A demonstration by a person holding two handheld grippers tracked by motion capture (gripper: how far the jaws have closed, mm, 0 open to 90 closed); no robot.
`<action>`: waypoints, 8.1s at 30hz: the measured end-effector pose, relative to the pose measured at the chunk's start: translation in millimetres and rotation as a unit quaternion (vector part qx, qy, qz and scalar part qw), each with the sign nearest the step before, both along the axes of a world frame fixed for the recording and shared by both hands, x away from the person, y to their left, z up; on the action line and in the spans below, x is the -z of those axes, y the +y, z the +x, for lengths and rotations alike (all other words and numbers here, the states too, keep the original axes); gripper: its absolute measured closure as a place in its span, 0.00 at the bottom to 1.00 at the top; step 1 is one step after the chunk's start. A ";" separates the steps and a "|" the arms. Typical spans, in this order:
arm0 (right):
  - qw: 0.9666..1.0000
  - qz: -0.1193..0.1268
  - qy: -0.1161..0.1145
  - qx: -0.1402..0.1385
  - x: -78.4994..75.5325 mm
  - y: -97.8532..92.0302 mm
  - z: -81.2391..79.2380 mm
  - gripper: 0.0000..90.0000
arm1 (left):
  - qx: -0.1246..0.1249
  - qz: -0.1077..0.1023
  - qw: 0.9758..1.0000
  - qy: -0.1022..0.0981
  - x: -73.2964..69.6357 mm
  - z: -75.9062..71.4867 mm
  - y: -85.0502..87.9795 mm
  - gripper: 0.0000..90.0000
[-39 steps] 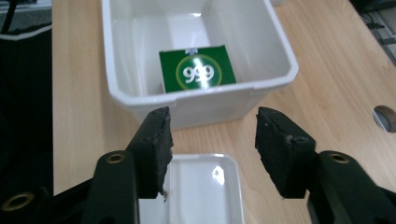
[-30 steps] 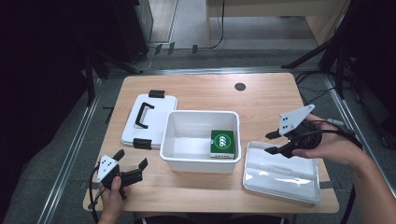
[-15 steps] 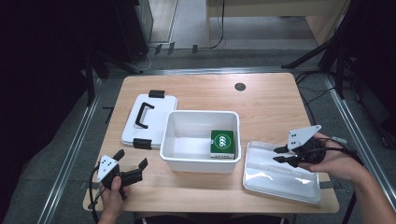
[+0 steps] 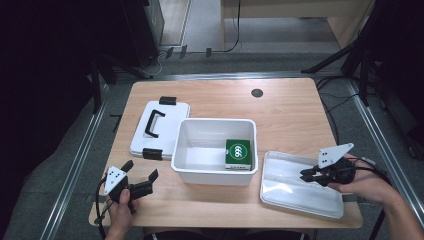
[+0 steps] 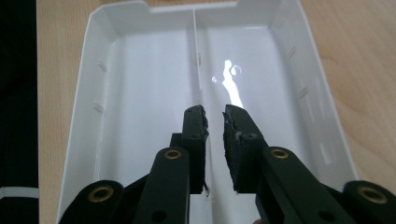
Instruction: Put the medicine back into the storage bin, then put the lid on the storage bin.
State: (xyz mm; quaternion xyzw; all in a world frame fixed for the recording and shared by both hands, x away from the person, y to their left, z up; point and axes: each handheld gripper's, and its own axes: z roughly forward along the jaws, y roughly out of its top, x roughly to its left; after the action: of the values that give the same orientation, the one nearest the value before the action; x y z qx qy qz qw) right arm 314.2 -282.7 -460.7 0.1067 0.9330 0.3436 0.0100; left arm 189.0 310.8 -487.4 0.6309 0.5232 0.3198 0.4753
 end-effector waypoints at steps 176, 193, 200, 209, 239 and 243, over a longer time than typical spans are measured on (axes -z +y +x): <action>0.979 0.158 -0.078 0.102 -108.3 175.6 22.0 0.00 | -0.036 0.028 0.992 0.121 -24.7 23.9 -9.1 0.03; 0.951 0.213 -0.102 0.201 -87.6 110.6 3.7 0.00 | -0.087 0.059 0.973 0.204 -54.8 63.2 2.5 0.29; 0.932 0.231 -0.120 0.254 -68.2 83.4 -6.5 0.00 | -0.086 0.057 0.966 0.237 -60.7 80.7 8.3 0.36; 0.898 0.247 -0.151 0.330 -44.7 51.2 -21.9 0.00 | -0.080 0.070 0.962 0.253 -63.5 97.8 9.0 0.48; 0.826 0.221 -0.164 0.492 35.8 -3.4 -23.7 0.00 | -0.055 0.036 0.945 0.319 -62.2 159.8 15.5 0.78; 0.829 0.215 -0.159 0.491 39.1 -3.9 -24.5 0.00 | -0.063 0.031 0.944 0.322 -63.8 168.5 21.4 0.78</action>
State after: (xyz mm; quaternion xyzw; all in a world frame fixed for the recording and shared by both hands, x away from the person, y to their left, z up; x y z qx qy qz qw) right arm 289.7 -286.6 -499.8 0.4936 0.6459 0.4976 0.3026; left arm 357.4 332.3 -423.6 0.6804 0.6769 0.1456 0.2404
